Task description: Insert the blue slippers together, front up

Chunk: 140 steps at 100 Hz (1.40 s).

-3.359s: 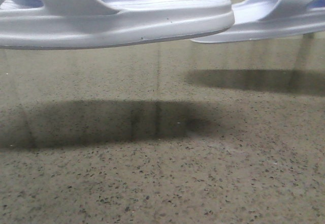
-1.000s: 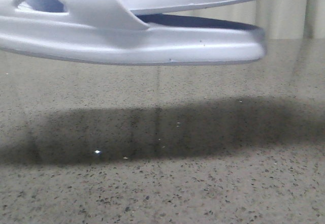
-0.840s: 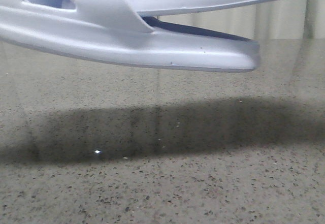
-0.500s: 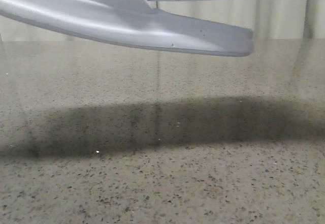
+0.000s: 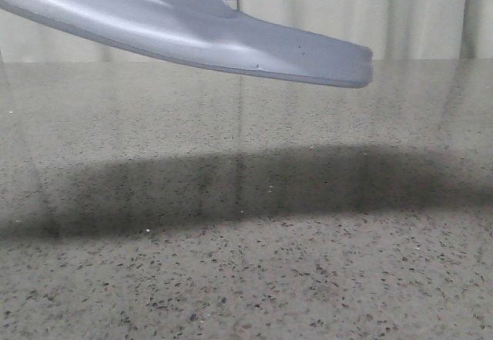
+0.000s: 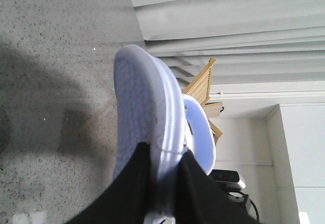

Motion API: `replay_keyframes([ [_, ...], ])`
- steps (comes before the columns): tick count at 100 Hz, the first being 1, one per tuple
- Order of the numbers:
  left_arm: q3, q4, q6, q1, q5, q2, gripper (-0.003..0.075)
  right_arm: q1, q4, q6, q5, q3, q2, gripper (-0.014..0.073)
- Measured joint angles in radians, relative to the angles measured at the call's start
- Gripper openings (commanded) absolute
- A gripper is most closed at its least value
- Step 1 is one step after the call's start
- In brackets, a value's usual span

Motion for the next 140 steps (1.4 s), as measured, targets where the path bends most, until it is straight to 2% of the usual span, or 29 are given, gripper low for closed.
replay_keyframes([
  [30, 0.0, -0.002, 0.013, -0.004, -0.008, 0.0, 0.0016, -0.008, 0.136, -0.171, 0.053, 0.0, 0.105, -0.0107],
  [58, 0.0, -0.004, 0.021, -0.004, -0.031, 0.0, 0.0016, -0.008, 0.151, -0.224, 0.049, 0.0, 0.116, -0.0106],
  [84, 0.0, 0.019, 0.021, -0.01, -0.066, 0.0, 0.0016, 0.002, 0.155, -0.287, -0.02, 0.0, 0.116, -0.0102],
  [96, 0.0, 0.023, 0.021, -0.015, -0.079, 0.0, 0.0016, 0.005, 0.159, -0.316, -0.048, 0.0, 0.116, -0.003],
  [127, 0.0, 0.026, 0.021, -0.017, -0.09, 0.0, 0.0015, 0.005, 0.159, -0.354, -0.12, 0.0, 0.116, 0.029],
  [140, 0.0, 0.026, 0.021, -0.017, -0.09, 0.0, 0.0015, 0.005, 0.161, -0.358, -0.14, 0.0, 0.116, 0.0341],
])
